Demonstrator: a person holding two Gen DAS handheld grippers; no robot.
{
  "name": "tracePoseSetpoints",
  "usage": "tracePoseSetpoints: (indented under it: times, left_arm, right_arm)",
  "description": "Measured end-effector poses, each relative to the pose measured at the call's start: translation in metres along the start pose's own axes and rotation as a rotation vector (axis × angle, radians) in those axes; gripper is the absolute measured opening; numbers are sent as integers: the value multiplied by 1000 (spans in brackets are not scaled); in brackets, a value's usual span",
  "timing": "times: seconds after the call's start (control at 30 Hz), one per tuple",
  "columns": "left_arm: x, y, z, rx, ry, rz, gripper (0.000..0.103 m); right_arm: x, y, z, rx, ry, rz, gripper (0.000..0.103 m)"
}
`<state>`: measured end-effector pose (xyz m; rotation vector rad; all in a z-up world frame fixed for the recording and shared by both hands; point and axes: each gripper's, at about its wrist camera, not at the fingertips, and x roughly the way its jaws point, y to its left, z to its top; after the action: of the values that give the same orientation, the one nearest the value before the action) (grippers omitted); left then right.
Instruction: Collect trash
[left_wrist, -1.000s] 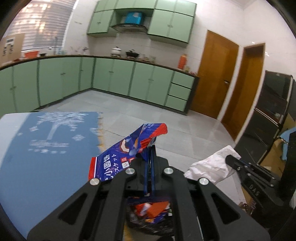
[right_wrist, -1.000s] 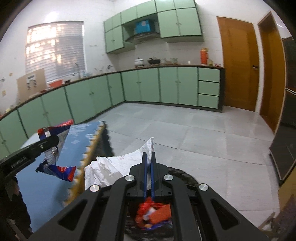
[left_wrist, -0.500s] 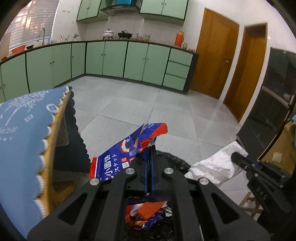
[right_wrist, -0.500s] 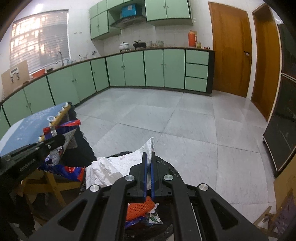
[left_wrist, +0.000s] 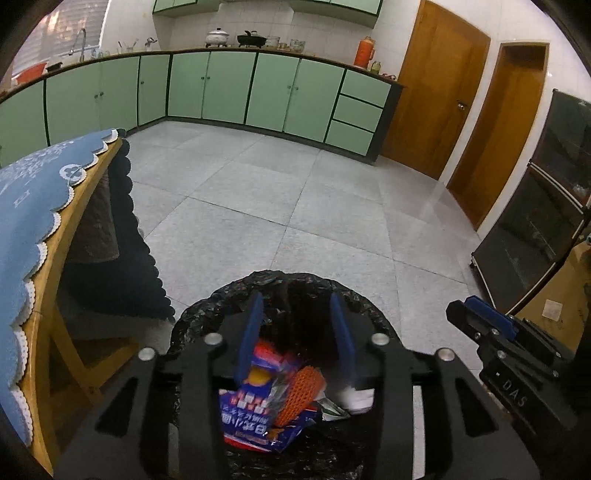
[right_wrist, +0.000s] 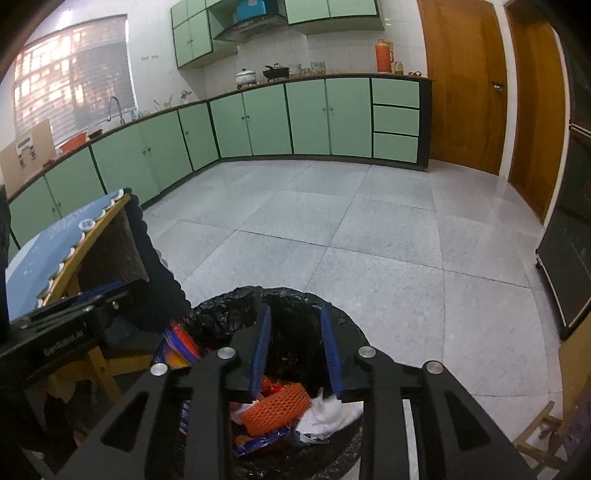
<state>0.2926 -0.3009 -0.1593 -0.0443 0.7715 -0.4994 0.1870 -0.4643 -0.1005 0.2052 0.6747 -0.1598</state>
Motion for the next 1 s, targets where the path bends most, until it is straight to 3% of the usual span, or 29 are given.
tracePoseSetpoints:
  times: [0.23,0.4,0.57,0.67,1.0]
  left_arm:
    - [-32,4,14,-24,-62,-28,42]
    - [-83,12,29,-15,-155,-5,62]
    - [-141,24,28,-34,-210,54,76]
    - [-173,30,23,-40,-232,92,82]
    - [-267,48,2,-15,-270,239,92]
  right_arm:
    - [-21,1,12,10,-37,1,38]
    - [-55,15,22,0,-92,6,60]
    - [-99,35,27,-32,-142,27,85]
    - [-126,49,30,-51,-172,44,94]
    - [-197,96,31,-33,-179,162,97]
